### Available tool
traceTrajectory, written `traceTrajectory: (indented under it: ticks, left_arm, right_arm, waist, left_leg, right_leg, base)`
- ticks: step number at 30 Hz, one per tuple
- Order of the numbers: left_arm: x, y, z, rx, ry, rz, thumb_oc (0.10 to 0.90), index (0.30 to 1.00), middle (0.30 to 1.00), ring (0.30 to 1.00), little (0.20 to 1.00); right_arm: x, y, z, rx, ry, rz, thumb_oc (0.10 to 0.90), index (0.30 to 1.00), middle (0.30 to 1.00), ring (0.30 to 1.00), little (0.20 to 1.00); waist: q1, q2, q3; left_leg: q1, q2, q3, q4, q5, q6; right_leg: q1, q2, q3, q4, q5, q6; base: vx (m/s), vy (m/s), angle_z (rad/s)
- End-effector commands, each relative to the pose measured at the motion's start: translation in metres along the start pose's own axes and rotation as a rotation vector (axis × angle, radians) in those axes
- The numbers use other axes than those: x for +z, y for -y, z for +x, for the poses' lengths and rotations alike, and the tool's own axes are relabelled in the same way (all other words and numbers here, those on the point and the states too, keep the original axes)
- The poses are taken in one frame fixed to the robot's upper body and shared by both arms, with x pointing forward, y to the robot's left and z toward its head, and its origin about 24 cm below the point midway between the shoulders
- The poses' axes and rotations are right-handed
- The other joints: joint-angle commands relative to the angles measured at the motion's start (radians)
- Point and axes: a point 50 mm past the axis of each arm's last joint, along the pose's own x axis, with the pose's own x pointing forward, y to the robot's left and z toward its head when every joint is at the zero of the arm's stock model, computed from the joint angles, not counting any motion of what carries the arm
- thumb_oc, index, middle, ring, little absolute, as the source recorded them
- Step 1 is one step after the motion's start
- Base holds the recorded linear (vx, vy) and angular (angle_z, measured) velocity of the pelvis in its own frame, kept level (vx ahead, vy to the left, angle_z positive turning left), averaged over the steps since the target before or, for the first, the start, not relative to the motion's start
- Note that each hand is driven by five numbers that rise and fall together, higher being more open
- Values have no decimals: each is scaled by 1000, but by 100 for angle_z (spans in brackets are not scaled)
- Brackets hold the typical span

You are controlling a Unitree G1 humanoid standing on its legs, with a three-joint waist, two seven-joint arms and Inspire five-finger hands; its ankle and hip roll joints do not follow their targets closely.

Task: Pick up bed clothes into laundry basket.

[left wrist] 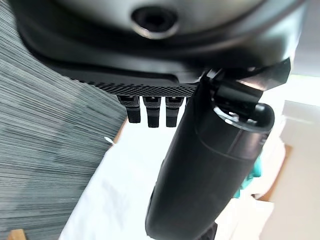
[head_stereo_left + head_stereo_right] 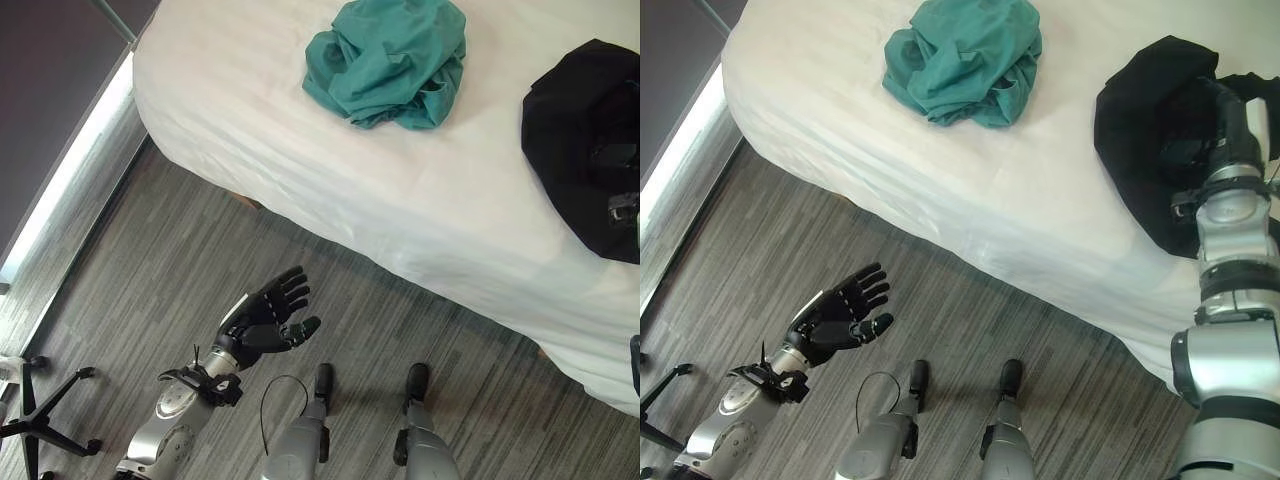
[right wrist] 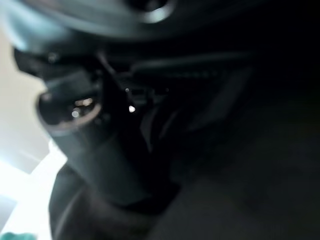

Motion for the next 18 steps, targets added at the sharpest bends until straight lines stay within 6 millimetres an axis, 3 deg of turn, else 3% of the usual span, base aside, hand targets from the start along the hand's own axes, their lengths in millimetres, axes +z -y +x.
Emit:
traceTrajectory:
  ticks: [1,2,3,4,5,6,7,8,11,12,13,14,16,17,18]
  left_arm:
    - [36,8,3,-46,232,-6,800,900,900,900,900]
    - [36,8,3,-46,230,-6,800,900,900,900,900]
    - [39,4,0,-22,253,-12,800,900,900,900,900]
    - [39,4,0,-23,252,-11,800,900,900,900,900]
    - [42,-1,-2,10,289,-33,800,900,900,900,900]
    - [42,-1,-2,10,287,-33,800,900,900,900,900]
    - [49,-9,-6,69,343,-43,800,900,900,900,900]
    - [48,-9,-6,69,341,-43,800,900,900,900,900]
    - [62,-26,-13,206,444,-32,800,900,900,900,900]
    - [67,-29,-12,228,460,-1,800,900,900,900,900]
    - [103,-34,-10,247,539,179,800,900,900,900,900]
    - [103,-34,-10,247,538,180,800,900,900,900,900]
    - [132,-37,-3,257,628,238,800,900,900,900,900]
    - [164,-41,1,312,715,342,800,900,900,900,900]
    - [164,-41,1,312,716,343,800,900,900,900,900]
  right_arm:
    - [-133,-100,-83,437,-441,6,800,900,900,900,900]
    - [-134,-100,-84,437,-443,6,800,900,900,900,900]
    - [-174,-105,-123,511,-562,-6,400,300,300,300,300]
    - [-175,-105,-124,511,-563,-6,400,300,300,300,300]
    - [-204,-97,-156,491,-671,27,400,300,300,300,300]
    - [-205,-97,-157,491,-673,27,400,300,300,300,300]
    - [-239,-86,-202,462,-825,57,400,300,300,300,300]
    - [-239,-86,-203,462,-827,57,400,300,300,300,300]
    - [-277,-65,-276,446,-1050,33,400,300,300,300,300]
    - [-283,-61,-292,437,-1102,34,400,300,300,300,300]
    - [-291,-48,-316,395,-1183,44,400,300,300,300,300]
    - [-291,-48,-316,395,-1184,46,400,300,300,300,300]
    - [-296,-42,-342,375,-1253,85,400,300,300,300,300]
    - [-301,-33,-367,355,-1332,103,400,300,300,300,300]
    - [-301,-34,-367,355,-1331,104,400,300,300,300,300]
  waist:
    - [-10,-10,8]
    - [-9,-11,7]
    - [-25,-16,5]
    - [-24,-16,4]
    - [-39,-21,1]
    - [-38,-22,0]
    - [-53,-31,-8]
    - [-52,-32,-8]
    - [-78,-52,-24]
    - [-85,-57,-29]
    - [-101,-65,-49]
    - [-100,-66,-48]
    - [-126,-75,-69]
    - [-154,-79,-80]
    - [-151,-79,-81]
  left_leg:
    - [-27,-25,-11,-9,46,-41]
    - [-27,-25,-11,-9,46,-41]
    - [-21,-26,-8,-9,42,-40]
    - [-21,-26,-9,-9,42,-40]
    - [-15,-29,-7,-9,36,-38]
    - [-14,-29,-8,-9,35,-38]
    - [-4,-29,-6,-9,29,-37]
    - [-3,-29,-6,-9,29,-37]
    - [15,-30,-2,-9,19,-34]
    - [21,-31,-1,-9,16,-34]
    - [44,-31,11,-9,2,-31]
    - [46,-32,11,-9,1,-31]
    - [91,-35,28,-9,-23,-21]
    - [158,-38,49,-9,-58,-2]
    - [156,-37,51,-9,-55,-2]
  right_leg:
    - [35,-16,97,110,-154,51]
    - [35,-17,97,110,-155,51]
    - [38,-18,98,111,-159,51]
    - [39,-18,97,112,-159,51]
    - [43,-22,96,112,-160,52]
    - [44,-22,95,112,-160,53]
    - [54,-24,94,109,-161,54]
    - [55,-24,94,109,-161,54]
    - [73,-28,89,105,-162,56]
    - [77,-29,89,106,-162,58]
    - [97,-33,88,112,-167,63]
    - [99,-34,88,112,-168,63]
    - [113,-39,94,166,-181,75]
    - [111,-41,111,286,-189,97]
    - [108,-40,113,285,-185,96]
  base:
    - [40,19,-3]
    - [40,1,-7]
    - [30,-1,-5]
    - [58,2,-1]
    - [32,3,3]
    - [65,5,5]
    - [37,2,3]
    - [56,-2,7]
    - [55,-2,5]
    - [83,30,5]
    - [66,30,6]
    - [90,53,3]
    - [93,113,0]
    - [72,131,-5]
    - [77,149,-9]
